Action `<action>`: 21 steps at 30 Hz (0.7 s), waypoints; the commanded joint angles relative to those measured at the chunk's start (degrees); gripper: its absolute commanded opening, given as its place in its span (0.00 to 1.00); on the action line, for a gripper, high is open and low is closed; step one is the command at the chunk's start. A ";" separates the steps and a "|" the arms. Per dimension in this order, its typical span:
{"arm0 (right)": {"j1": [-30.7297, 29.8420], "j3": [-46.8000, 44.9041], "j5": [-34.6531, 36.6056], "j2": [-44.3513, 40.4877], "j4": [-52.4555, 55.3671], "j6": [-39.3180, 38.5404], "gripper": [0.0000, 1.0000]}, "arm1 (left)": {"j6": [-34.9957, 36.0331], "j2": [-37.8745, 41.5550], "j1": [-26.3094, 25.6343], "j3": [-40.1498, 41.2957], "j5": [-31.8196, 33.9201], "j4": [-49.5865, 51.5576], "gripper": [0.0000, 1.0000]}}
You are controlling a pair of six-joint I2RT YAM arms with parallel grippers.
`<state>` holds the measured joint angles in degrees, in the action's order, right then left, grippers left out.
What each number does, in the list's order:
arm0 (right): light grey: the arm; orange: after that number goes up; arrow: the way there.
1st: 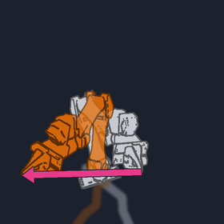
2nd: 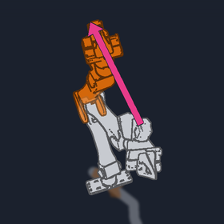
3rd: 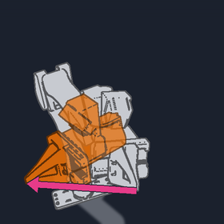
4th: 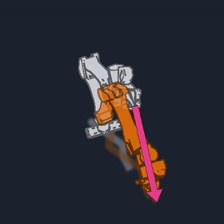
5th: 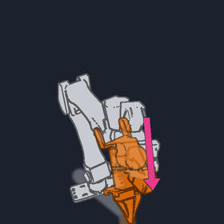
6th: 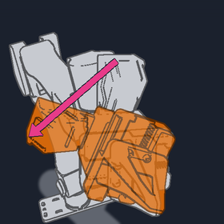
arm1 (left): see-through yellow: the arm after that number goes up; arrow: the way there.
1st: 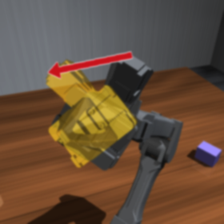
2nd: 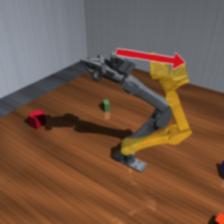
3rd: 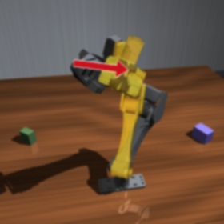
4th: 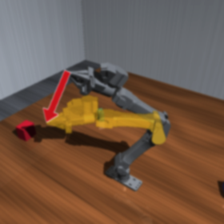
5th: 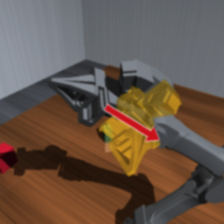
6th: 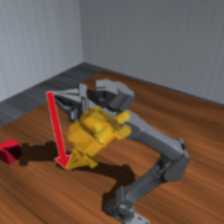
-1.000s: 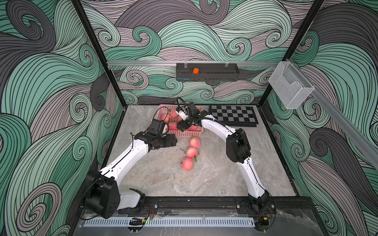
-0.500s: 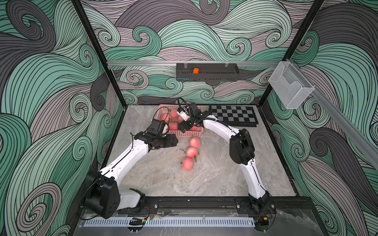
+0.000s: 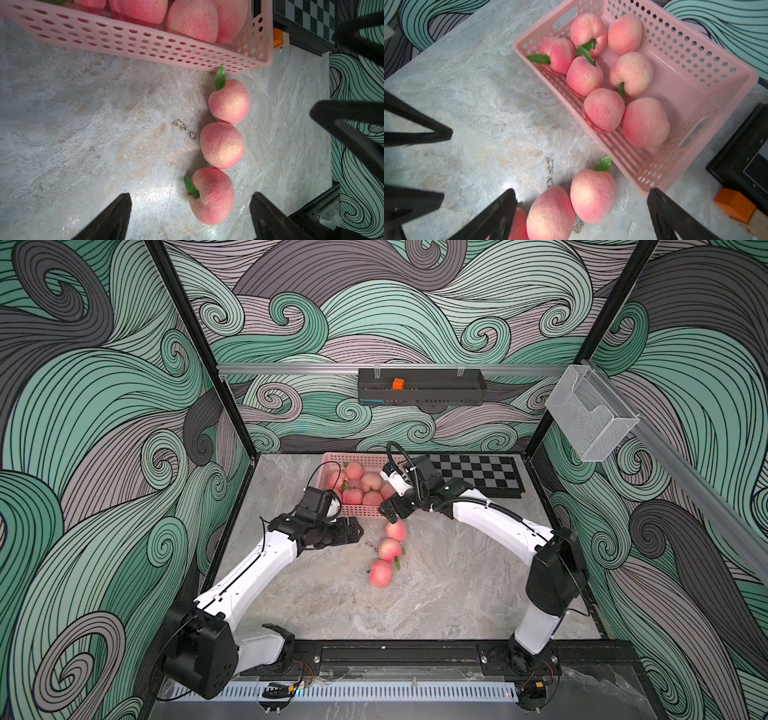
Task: Put the peaches into the basket
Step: Place the peach in the basket.
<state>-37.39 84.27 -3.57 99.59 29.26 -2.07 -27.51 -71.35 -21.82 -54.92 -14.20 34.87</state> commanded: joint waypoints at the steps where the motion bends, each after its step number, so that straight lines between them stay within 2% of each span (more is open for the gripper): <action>1: -0.21 -6.80 -1.08 -5.80 -1.35 1.31 0.99 | -0.53 1.07 -1.41 0.32 0.12 1.46 0.91; 10: 0.14 -22.91 -2.02 -18.75 -2.36 3.35 0.99 | -2.45 -0.58 -6.86 2.16 2.42 0.45 0.91; 21: 3.11 -34.06 -5.32 -28.20 -4.03 6.61 0.99 | -7.20 -5.04 -14.17 5.27 3.37 -5.18 0.91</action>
<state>-35.24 51.46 -6.74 73.58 26.85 3.22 -32.88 -74.94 -34.54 -49.69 -12.01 31.99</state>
